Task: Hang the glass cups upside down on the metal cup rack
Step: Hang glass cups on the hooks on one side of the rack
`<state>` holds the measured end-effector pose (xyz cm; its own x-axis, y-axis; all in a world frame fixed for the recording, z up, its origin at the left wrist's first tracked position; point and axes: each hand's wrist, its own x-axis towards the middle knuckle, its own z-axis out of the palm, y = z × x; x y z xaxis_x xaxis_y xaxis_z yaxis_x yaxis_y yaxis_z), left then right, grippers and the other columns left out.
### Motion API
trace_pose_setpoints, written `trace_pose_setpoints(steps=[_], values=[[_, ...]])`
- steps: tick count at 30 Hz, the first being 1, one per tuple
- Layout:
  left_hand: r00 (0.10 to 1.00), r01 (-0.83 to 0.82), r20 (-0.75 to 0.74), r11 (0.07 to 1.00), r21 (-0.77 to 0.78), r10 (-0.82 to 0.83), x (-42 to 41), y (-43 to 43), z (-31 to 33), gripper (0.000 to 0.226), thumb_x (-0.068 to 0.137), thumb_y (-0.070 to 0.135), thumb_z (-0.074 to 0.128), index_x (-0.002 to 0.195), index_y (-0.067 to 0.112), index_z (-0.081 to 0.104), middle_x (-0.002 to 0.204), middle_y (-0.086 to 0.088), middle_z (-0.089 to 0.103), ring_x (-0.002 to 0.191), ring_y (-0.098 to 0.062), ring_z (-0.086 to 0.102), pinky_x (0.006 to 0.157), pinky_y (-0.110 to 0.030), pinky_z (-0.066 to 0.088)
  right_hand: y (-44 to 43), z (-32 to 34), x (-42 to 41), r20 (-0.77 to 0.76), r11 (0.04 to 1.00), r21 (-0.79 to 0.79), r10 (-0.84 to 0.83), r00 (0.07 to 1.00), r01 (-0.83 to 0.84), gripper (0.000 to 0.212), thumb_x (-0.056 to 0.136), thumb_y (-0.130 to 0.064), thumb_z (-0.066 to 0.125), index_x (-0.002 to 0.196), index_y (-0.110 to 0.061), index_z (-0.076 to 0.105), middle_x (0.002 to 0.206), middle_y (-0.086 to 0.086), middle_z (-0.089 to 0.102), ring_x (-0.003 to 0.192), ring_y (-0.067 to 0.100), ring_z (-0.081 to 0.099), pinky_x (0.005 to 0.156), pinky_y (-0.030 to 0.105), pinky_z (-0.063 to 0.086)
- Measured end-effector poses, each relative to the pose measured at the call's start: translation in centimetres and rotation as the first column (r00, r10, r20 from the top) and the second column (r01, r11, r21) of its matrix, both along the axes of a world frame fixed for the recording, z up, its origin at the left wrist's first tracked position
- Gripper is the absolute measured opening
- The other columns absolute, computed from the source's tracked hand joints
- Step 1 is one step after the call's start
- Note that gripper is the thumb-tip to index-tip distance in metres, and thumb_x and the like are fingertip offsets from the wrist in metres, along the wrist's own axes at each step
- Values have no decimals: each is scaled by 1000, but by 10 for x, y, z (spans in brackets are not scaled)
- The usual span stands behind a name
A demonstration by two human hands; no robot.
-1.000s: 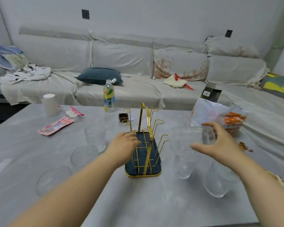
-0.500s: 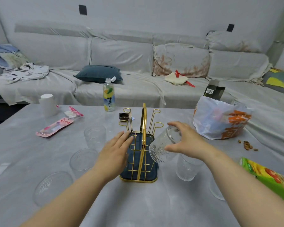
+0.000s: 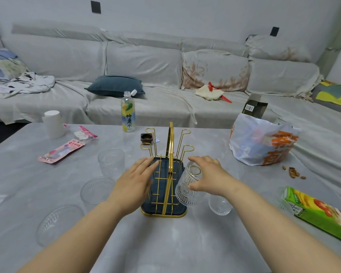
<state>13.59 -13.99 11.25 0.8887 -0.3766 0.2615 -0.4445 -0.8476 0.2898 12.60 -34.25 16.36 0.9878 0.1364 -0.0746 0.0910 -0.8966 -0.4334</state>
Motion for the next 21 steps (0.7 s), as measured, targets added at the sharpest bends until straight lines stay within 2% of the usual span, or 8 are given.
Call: trace_pose_setpoints(steps=[8, 10, 13, 16, 18, 21], values=[[999, -32, -14, 999, -6, 32, -3, -5, 3, 47, 94, 24, 31, 138, 25, 16, 153, 2, 12, 141, -15, 3, 114, -33, 16, -4, 0, -8, 82, 1000, 5, -30, 996, 30, 83, 71, -32, 68, 138, -26, 18, 146, 2, 26, 134, 23, 18, 108, 39, 25], [999, -53, 13, 998, -33, 53, -6, -7, 3, 46, 94, 22, 32, 137, 24, 20, 153, 0, 16, 141, -16, 5, 114, -33, 14, -13, 0, -17, 164, 995, 68, -77, 983, 67, 79, 71, -31, 68, 136, -24, 24, 144, 2, 30, 132, 22, 19, 107, 32, 22], [995, -70, 67, 991, -110, 77, -18, -13, -4, 44, 92, 19, 36, 135, 20, 27, 152, -4, 19, 141, -19, 8, 114, -32, 11, -30, -9, -36, 318, 970, 199, -200, 927, 141, 64, 72, -20, 67, 129, -17, 38, 135, 6, 41, 127, 23, 28, 96, 18, 19], [983, -70, 150, 977, -202, 102, -44, -19, -15, 43, 81, 3, 52, 123, 8, 47, 138, -21, 42, 131, -37, 33, 105, -39, 24, -45, -27, -60, 353, 876, 414, -404, 844, 247, 47, 73, -3, 64, 117, -8, 50, 122, 12, 48, 116, 29, 42, 96, 23, 28], [977, -39, 199, 979, -201, 79, -63, -21, -31, 47, 69, 2, 52, 116, 4, 52, 125, -27, 53, 123, -40, 43, 102, -39, 36, -50, -47, -76, 317, 803, 519, -501, 806, 295, 39, 74, 4, 61, 111, -4, 53, 113, 13, 48, 104, 30, 49, 90, 29, 36], [994, -16, 108, 987, -161, 34, -89, -20, -56, 49, 68, 15, 38, 116, 11, 43, 122, -24, 56, 117, -26, 33, 102, -26, 19, -49, -80, -89, 237, 727, 593, -569, 787, 347, 34, 74, 7, 58, 107, -1, 54, 107, 13, 47, 91, 25, 49, 89, 35, 42]])
